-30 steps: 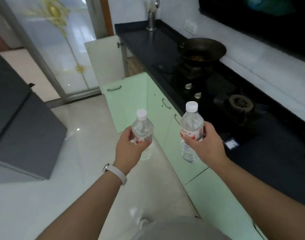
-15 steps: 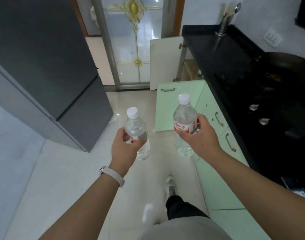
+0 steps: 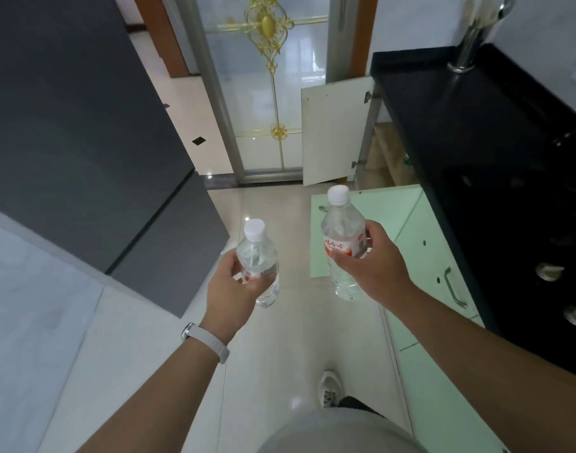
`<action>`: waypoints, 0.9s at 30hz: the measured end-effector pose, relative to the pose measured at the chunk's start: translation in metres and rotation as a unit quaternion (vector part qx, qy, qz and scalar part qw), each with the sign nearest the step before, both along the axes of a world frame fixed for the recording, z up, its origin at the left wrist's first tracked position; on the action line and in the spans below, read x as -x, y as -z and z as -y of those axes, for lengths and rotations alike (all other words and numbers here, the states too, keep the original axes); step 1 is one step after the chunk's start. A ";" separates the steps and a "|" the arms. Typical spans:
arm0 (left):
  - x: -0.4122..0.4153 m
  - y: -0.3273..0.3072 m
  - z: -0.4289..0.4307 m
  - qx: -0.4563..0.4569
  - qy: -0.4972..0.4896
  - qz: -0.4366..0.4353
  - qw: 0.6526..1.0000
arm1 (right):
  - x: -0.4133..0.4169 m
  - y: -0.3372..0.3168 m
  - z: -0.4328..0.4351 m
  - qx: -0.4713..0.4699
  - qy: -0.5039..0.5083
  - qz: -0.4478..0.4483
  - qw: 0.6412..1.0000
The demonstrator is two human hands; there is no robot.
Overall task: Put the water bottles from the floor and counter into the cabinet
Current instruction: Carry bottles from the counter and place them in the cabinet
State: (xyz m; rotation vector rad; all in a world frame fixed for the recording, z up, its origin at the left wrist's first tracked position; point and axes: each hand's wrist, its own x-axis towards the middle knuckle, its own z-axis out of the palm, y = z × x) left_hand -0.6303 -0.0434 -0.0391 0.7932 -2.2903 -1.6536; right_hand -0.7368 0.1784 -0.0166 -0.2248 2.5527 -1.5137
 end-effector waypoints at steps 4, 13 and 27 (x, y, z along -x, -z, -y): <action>0.044 -0.006 0.007 -0.001 -0.002 -0.010 1.000 | 0.054 -0.006 0.012 0.009 -0.013 -0.010 1.000; 0.104 -0.004 0.055 -0.016 -0.031 -0.026 0.999 | 0.122 -0.012 0.062 -0.009 -0.055 -0.017 0.998; 0.217 0.038 0.248 -0.048 0.007 -0.009 0.999 | 0.221 0.011 0.238 -0.036 0.012 0.020 0.999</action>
